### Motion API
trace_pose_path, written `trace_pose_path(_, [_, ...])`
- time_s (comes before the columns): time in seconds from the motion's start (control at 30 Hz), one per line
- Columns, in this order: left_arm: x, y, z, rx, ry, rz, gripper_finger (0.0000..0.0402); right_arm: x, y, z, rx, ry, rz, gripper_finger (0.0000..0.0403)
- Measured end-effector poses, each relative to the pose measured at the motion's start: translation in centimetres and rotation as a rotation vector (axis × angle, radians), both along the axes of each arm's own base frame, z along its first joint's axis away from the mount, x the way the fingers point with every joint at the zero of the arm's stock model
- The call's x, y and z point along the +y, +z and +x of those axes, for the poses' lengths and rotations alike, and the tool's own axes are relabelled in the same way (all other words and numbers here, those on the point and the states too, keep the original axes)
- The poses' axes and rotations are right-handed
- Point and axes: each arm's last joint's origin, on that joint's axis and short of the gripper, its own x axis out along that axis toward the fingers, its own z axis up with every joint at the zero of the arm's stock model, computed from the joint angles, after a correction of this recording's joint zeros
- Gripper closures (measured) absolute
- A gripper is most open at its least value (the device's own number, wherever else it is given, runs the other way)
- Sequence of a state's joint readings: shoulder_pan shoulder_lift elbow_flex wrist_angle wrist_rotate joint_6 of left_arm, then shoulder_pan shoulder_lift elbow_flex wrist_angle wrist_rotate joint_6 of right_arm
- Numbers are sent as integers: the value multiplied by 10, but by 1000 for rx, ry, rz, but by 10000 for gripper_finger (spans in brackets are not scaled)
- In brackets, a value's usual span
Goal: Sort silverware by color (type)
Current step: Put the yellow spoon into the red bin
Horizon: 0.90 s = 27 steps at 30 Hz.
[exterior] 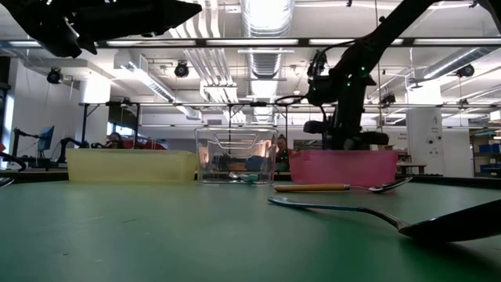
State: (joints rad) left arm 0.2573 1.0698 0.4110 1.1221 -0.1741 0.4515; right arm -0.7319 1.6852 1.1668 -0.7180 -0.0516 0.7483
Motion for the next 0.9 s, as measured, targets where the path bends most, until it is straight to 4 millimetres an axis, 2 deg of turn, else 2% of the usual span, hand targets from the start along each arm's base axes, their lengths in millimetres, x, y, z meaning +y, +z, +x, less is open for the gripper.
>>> trace_pose_path(0.47, [0, 0, 0, 0, 0, 0, 192, 3, -19, -4, -19, -15, -41, 369])
trace_pose_path(0.9, [0, 0, 0, 0, 0, 0, 192, 0, -18, -1, -41, 0, -73, 369])
